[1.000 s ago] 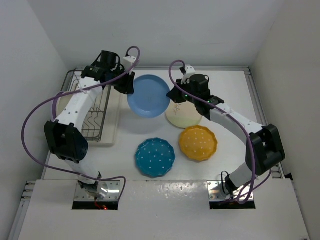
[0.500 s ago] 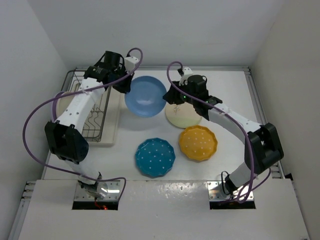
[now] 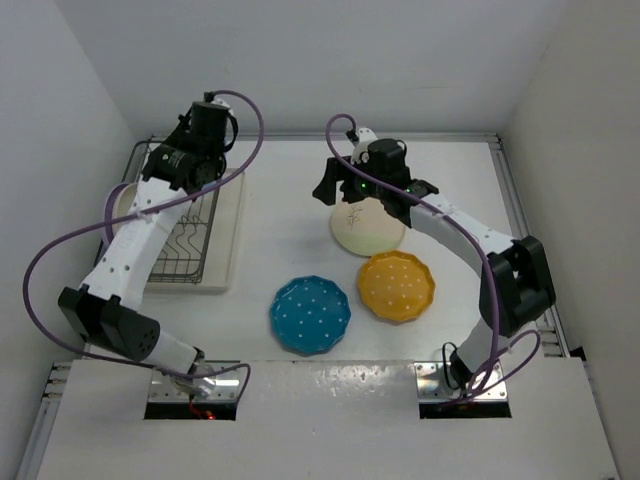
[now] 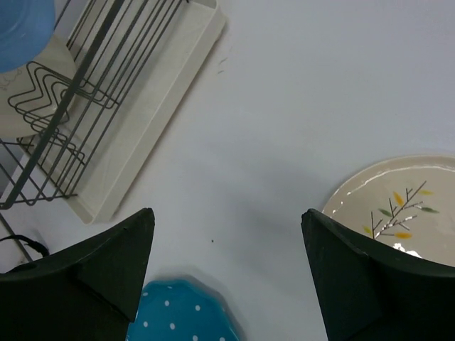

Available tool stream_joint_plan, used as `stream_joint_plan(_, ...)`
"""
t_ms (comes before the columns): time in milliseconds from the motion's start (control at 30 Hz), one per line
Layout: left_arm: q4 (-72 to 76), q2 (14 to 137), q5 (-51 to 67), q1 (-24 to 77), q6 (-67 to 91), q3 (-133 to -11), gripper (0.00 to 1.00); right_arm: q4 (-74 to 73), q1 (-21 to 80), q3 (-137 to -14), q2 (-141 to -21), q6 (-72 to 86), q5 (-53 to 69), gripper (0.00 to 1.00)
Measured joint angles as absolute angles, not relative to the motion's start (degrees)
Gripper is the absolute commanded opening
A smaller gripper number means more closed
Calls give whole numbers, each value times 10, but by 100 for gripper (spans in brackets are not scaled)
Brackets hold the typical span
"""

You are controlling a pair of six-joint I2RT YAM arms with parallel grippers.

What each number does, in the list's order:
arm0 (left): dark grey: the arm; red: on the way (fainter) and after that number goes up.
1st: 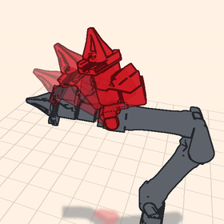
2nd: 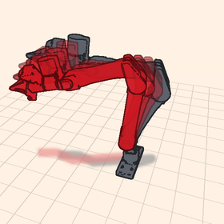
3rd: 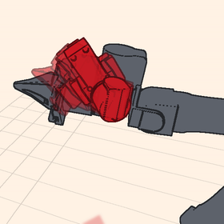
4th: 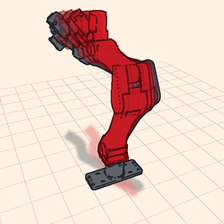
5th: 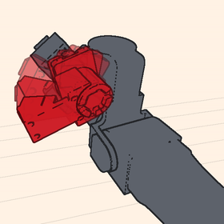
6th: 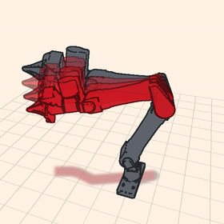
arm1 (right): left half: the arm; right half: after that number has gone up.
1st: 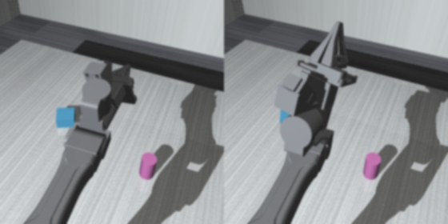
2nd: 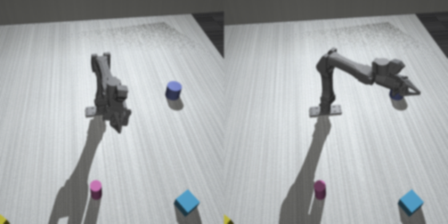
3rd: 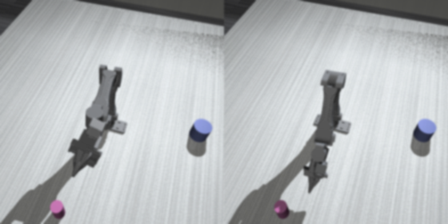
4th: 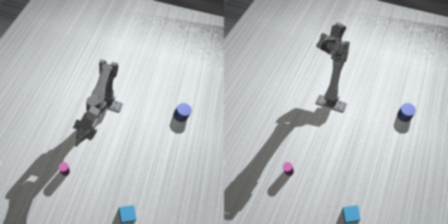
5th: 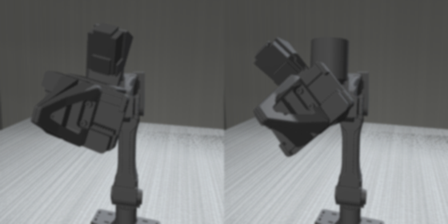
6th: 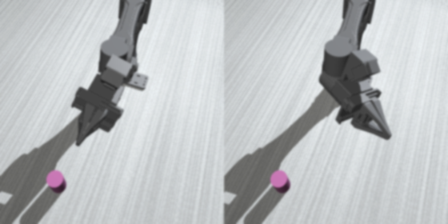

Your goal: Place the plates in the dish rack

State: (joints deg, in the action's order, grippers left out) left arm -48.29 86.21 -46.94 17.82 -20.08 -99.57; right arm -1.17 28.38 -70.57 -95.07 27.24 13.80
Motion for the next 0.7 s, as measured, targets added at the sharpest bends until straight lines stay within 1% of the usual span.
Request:
stream_joint_plan(100,-448,822,-556,175,-233,-918,0,-33,284,-739,-969,268,144,84)
stream_joint_plan(233,-420,818,-631,147,-264,-847,0,-51,285,-803,-1006,268,153,84)
stream_joint_plan(433,-380,820,-704,127,-281,-815,0,-78,298,-857,-1032,269,157,84)
stream_joint_plan(700,-350,827,-735,96,-262,-783,0,-124,317,-914,-1058,255,161,83)
